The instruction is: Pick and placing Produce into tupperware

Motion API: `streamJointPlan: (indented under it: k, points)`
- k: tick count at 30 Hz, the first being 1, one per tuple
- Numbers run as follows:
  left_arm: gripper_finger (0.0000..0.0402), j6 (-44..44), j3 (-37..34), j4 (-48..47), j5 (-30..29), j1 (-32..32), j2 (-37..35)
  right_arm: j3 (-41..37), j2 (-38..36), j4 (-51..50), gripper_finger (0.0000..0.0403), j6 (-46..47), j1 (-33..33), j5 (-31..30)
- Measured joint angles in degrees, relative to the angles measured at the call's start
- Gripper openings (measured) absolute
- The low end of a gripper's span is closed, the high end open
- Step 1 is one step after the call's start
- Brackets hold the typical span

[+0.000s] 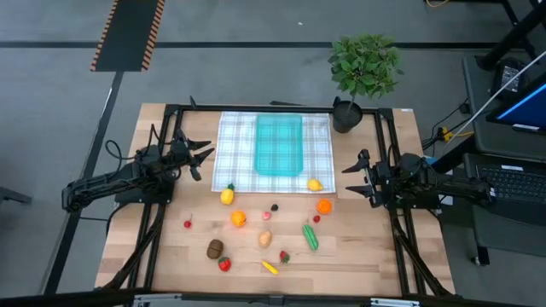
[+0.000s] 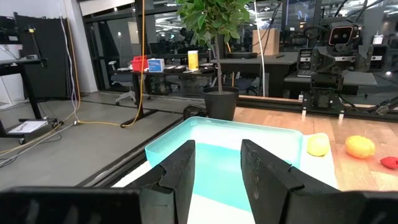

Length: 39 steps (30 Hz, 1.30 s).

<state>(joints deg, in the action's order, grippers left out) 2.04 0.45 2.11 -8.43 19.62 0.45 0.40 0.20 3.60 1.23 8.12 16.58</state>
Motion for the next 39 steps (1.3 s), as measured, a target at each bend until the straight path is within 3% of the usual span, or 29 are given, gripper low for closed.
streamJointPlan:
  k: [14, 20, 24, 26, 31, 39]
  points:
    - [0.0121, 0.0, 0.0, 0.0, 0.0, 0.0, 0.0, 0.0, 0.0, 0.3, 0.0263, 0.1, 0.0, -0.3]
    - [0.0121, -0.1, 0.0, 0.0, 0.0, 0.0, 0.0, 0.0, 0.0, 0.3, 0.0263, 0.2, 0.0, -7.8]
    - [0.0121, -0.5, 0.0, 0.0, 0.5, 0.0, 0.0, 0.0, 0.0, 0.3, 0.0263, 0.1, 0.0, -8.5]
    - [0.0121, 0.0, 0.0, 0.1, 3.6, 0.0, 0.0, 0.0, 0.0, 0.3, 0.0263, 0.3, 0.0, -8.5]
    - [0.0121, 1.5, 0.0, 1.0, 19.8, 0.0, 0.0, 0.0, 0.5, 0.2, 0.0263, 2.3, 0.0, -8.5]
    - [0.0121, 1.7, 0.6, 3.4, 22.7, 0.0, 0.0, 0.0, 5.5, 4.2, 0.0263, 2.7, 0.0, -8.5]
